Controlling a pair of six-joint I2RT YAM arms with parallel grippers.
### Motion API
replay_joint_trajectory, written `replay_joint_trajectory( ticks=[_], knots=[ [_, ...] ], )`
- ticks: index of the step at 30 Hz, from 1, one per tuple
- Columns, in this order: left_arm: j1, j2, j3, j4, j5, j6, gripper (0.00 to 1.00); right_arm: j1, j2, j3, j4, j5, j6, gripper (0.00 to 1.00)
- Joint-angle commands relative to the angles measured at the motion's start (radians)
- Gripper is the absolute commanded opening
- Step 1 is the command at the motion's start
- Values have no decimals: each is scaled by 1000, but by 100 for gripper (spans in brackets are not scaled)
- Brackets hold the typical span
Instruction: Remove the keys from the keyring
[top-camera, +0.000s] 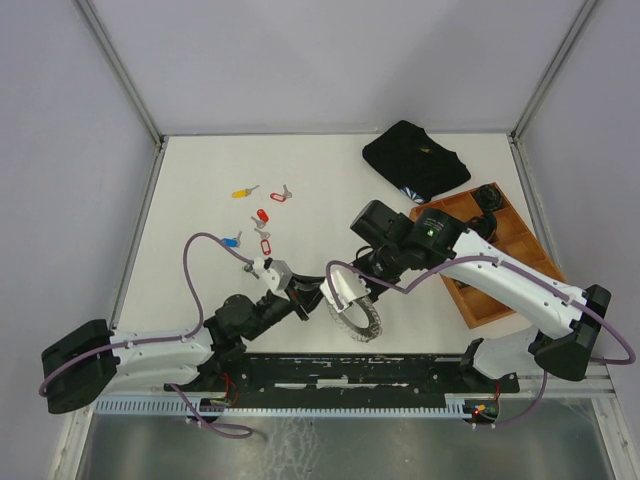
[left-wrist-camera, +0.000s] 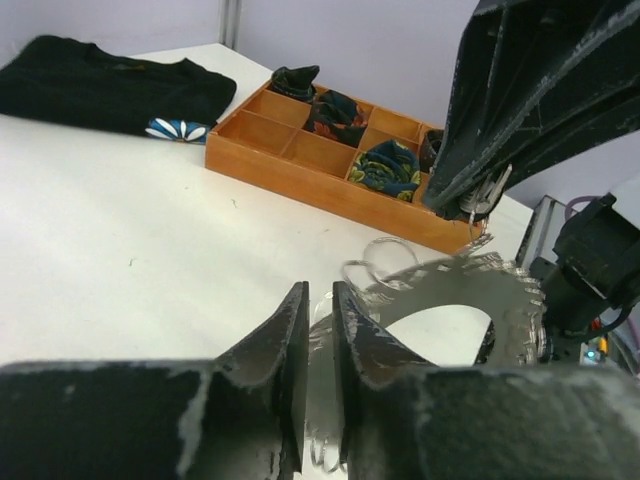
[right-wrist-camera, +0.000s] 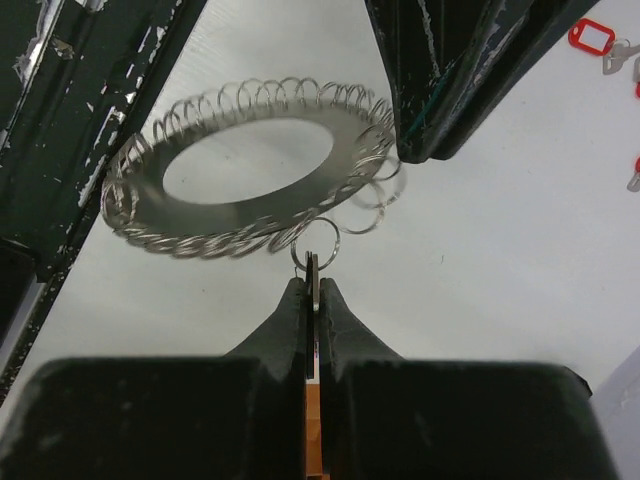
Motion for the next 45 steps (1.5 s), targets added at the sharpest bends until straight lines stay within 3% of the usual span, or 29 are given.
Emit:
replay_joint_trajectory(
  ticks=[1,3,5,13,19,35,45],
  knots=[
    [11,-82,14,-68,-38,61,33,-7,-11,41,5,-54,27,0],
    [10,-132,6,-110,-37,63,45,-9,-11,42,3,-75,30,0],
    [12,-186,-1,-157,-27,69,49,-12,-8,42,0,-93,29,0],
    [11,-339,-64,-153,199,112,50,-22,13,34,16,-148,52,0],
    [11,-279,-44,-74,213,14,53,-24,34,19,47,-172,84,0],
    [11,-124,55,-66,248,29,55,-30,41,5,74,-189,112,0],
    [11,-9,92,-4,258,-2,44,-31,45,4,75,-195,114,0]
  ],
)
